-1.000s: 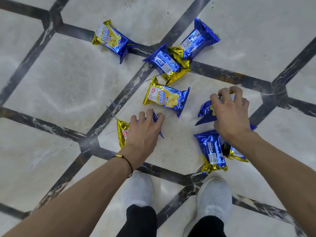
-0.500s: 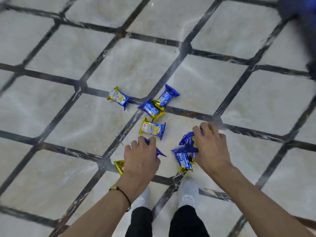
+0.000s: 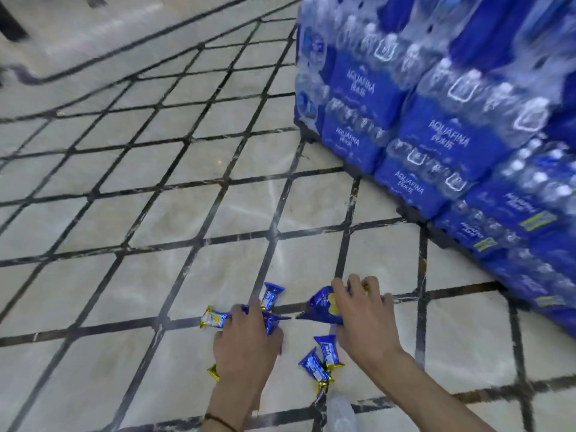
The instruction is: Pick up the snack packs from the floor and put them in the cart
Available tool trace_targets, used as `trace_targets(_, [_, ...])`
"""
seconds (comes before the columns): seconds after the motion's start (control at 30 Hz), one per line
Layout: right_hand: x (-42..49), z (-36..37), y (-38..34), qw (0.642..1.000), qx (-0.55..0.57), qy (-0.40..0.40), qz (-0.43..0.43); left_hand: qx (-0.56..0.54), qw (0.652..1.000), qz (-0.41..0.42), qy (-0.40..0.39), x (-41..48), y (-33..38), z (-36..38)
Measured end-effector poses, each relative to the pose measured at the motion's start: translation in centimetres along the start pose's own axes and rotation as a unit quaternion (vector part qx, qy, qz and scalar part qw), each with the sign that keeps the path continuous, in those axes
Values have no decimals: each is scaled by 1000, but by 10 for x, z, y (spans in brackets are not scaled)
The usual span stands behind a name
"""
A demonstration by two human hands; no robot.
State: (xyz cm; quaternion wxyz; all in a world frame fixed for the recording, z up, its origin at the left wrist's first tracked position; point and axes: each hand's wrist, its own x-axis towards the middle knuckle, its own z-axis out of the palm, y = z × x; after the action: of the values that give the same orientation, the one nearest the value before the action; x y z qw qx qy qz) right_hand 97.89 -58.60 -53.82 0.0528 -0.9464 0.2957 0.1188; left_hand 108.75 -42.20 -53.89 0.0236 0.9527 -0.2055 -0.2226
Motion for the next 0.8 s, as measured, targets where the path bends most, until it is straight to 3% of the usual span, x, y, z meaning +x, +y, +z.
trace_targets(0.2, [-69, -126, 10, 992, 18, 85, 87, -16, 990, 106, 88, -43, 38, -119])
trace_targets(0.4, [-160, -205, 27, 960, 20, 199, 198, -25, 965, 213, 154, -98, 70, -193])
trace_targets(0.8, [-367, -273, 111, 864, 25, 270, 424, -16, 883, 445, 147, -259, 224, -223])
